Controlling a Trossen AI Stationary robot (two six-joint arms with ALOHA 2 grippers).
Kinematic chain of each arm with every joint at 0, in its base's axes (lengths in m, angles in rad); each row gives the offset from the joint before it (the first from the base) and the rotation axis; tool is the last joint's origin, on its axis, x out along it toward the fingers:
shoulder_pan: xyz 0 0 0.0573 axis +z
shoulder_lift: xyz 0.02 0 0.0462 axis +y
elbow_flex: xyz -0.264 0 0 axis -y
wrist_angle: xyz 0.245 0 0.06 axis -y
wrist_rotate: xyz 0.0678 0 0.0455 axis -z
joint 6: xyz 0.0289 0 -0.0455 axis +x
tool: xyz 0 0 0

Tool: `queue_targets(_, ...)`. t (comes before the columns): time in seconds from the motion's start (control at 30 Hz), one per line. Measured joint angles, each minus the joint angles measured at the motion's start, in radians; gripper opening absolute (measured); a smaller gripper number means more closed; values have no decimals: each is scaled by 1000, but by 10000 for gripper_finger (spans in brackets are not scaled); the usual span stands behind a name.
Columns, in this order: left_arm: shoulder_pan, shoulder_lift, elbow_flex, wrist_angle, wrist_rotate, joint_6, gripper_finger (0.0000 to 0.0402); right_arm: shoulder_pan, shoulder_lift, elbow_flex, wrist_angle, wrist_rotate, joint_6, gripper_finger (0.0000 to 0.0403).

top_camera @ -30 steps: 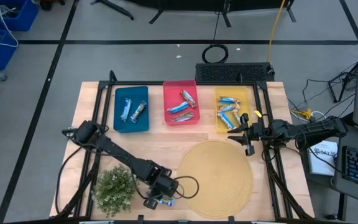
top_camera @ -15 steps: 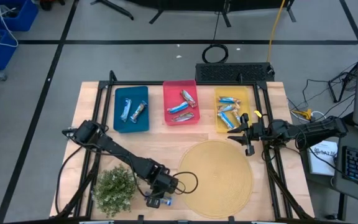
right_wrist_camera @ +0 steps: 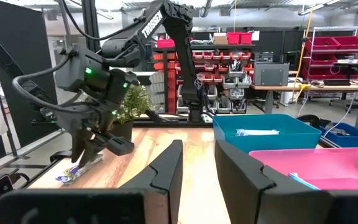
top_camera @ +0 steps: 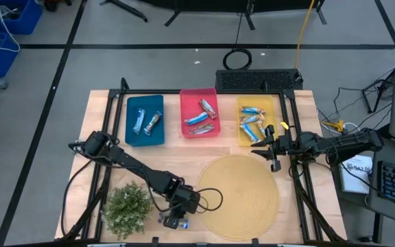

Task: Pick and place Granola Bars by type
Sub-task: Put the blue granola bar into the blue bin

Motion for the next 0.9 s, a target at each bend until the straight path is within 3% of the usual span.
queue_targets(0.2,3,0,2,62,-14,-41,88,0,0,0,0,0,0,86)
queue_targets(0.33,3,0,3,83,40,-43,94,0,0,0,0,0,0,87)
queue_targets(0.67,-7,0,3,-50,34,-47,222,0,0,0,0,0,0,86)
queue_targets(0.9,-27,0,3,-64,13,-51,250,0,0,0,0,0,0,87)
